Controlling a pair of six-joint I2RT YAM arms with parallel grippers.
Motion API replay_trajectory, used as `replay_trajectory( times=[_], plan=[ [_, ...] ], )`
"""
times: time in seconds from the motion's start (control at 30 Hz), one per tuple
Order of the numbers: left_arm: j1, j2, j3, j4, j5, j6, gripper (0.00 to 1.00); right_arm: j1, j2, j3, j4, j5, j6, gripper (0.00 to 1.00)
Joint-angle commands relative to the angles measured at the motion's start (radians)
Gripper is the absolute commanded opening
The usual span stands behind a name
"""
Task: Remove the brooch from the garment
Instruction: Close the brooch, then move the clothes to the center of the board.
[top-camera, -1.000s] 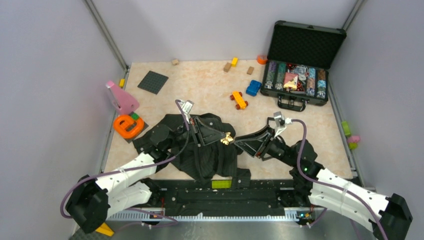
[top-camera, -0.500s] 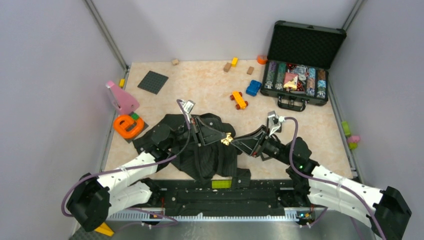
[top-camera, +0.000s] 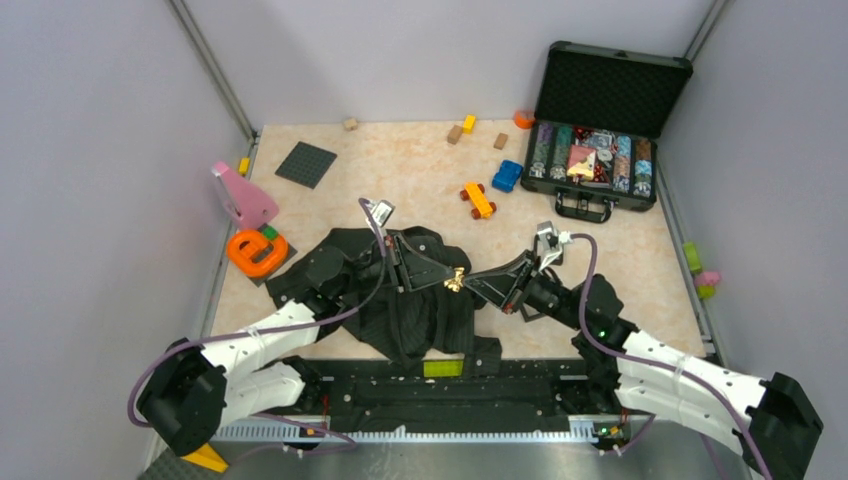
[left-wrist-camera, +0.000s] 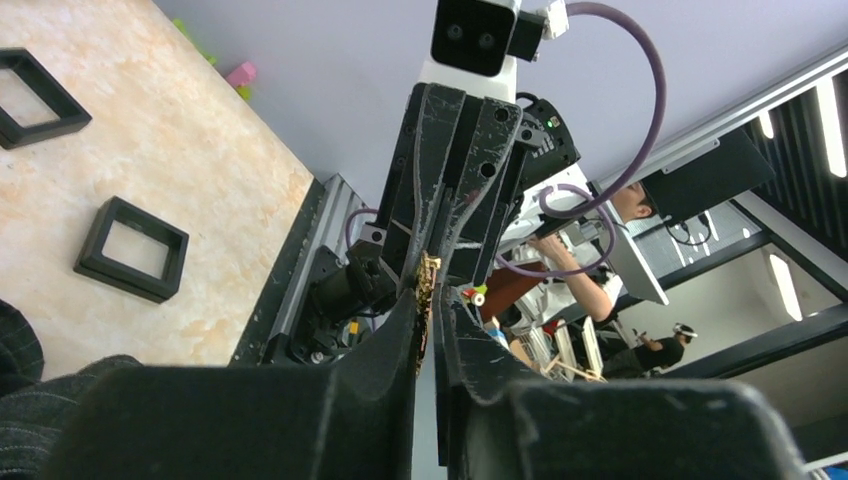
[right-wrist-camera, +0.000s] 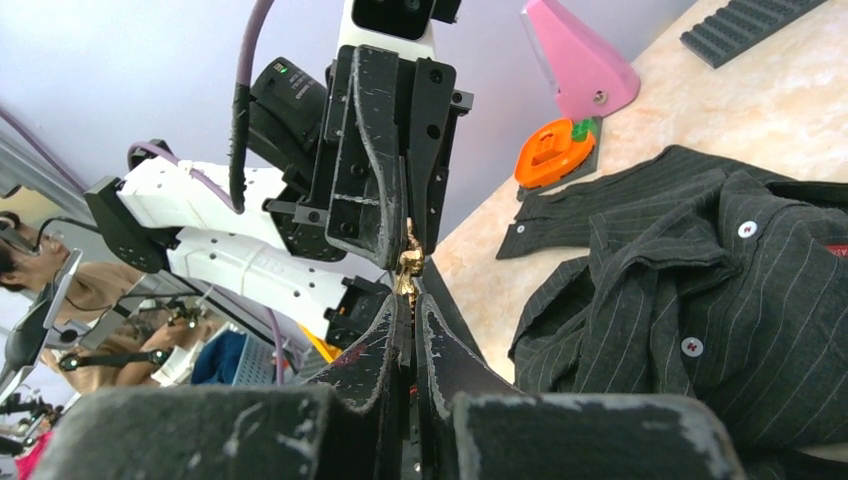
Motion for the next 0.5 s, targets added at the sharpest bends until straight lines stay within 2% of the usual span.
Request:
replay_trajectory(
  times=[0.0,0.03,0.1,0.13,0.2,0.3,0.37,0.47],
  plan=[
    [-0.003,0.011,0.039,0.027,0.035,0.008,0.25,0.001,-0.023,0.042,-0.057,0.058,0.011,0.0],
    [-0.002,0.007,0.047,-0.032,0.031,0.031,0.41,0.002,-0.035,0.039,-0.092,0.082,0.012,0.0],
    [-0.001,-0.026,0.074,-0.208,-0.009,0.129,0.88,0.0,-0.078,0.034,-0.178,0.154,0.011,0.0],
    [-0.001,-0.056,0.094,-0.36,-0.064,0.201,0.94,0.0,-0.113,0.034,-0.247,0.203,0.007,0.0],
    [-0.006,-0.108,0.142,-0.717,-0.21,0.349,0.96,0.0,-0.198,0.045,-0.425,0.337,-0.013,0.0],
    [-0.022,-0.124,0.225,-1.081,-0.438,0.501,0.98,-0.002,-0.323,0.078,-0.749,0.53,-0.057,0.0],
    [-0.051,-0.109,0.259,-1.197,-0.49,0.537,0.98,-0.002,-0.387,0.103,-0.887,0.597,-0.075,0.0],
    [-0.115,-0.104,0.256,-1.215,-0.468,0.508,0.98,-0.002,-0.465,0.127,-1.036,0.661,-0.07,0.0]
  ],
)
